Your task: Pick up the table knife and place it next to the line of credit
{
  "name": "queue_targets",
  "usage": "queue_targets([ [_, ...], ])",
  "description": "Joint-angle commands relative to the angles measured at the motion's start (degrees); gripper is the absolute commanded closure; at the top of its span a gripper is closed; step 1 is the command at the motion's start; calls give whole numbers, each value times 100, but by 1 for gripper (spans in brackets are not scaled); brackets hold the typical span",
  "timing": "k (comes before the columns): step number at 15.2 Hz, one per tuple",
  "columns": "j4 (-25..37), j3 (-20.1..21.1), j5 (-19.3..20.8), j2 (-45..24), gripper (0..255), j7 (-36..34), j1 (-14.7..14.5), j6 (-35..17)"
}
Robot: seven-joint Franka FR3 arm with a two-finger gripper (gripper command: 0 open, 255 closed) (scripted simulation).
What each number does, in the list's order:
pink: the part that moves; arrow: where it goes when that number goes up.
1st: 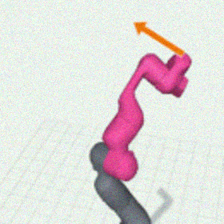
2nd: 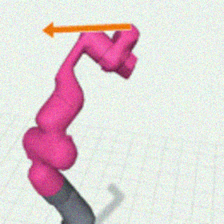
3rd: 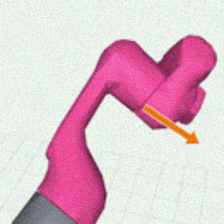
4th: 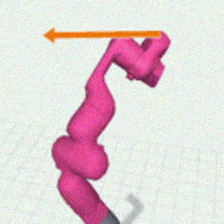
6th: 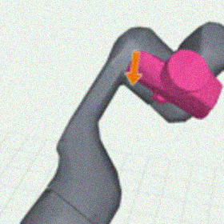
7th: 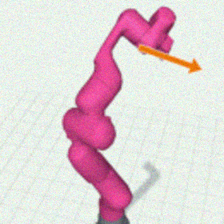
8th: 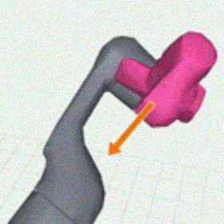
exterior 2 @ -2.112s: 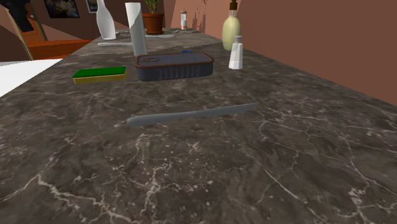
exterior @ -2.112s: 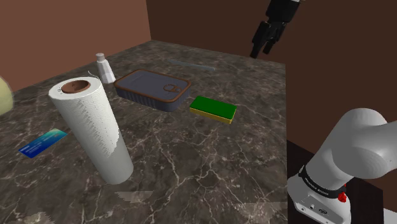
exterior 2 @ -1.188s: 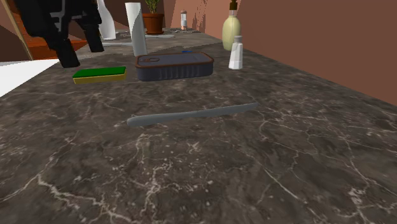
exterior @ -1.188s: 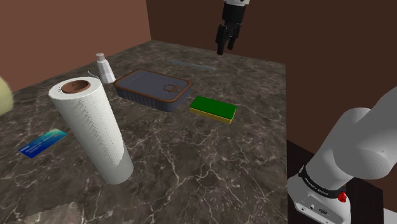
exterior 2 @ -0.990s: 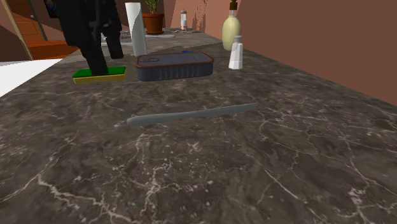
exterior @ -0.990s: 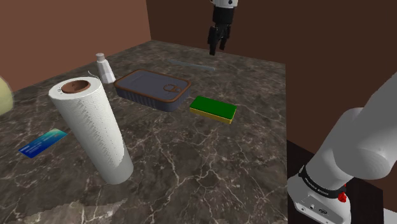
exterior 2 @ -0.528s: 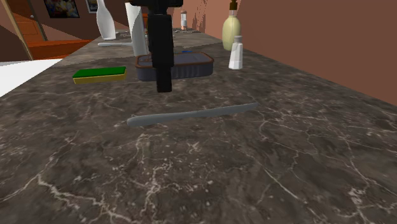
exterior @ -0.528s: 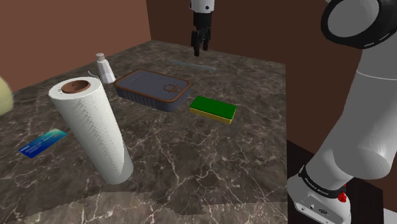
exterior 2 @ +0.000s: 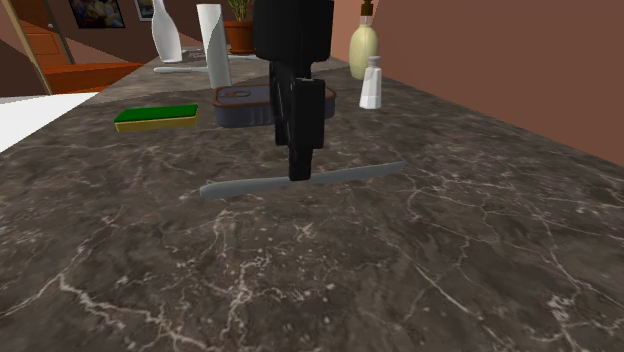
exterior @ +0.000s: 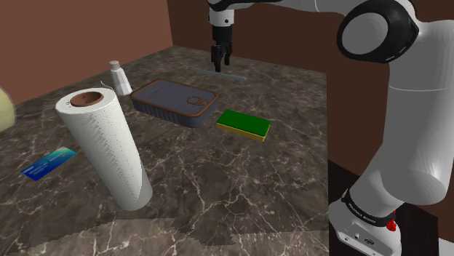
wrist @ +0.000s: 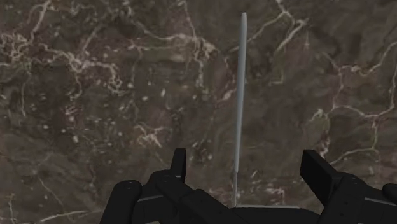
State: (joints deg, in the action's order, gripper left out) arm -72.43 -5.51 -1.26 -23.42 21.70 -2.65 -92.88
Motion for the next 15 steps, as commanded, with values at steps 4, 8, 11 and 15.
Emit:
queue_targets([
  [4,-268,2,4,46,0,-5,-11,-225],
  [8,-267,2,4,46,0,-5,-11,-225],
  [11,-266,2,5,46,255,-5,-11,-223],
  [15,-266,2,5,46,255,-5,-11,-223],
])
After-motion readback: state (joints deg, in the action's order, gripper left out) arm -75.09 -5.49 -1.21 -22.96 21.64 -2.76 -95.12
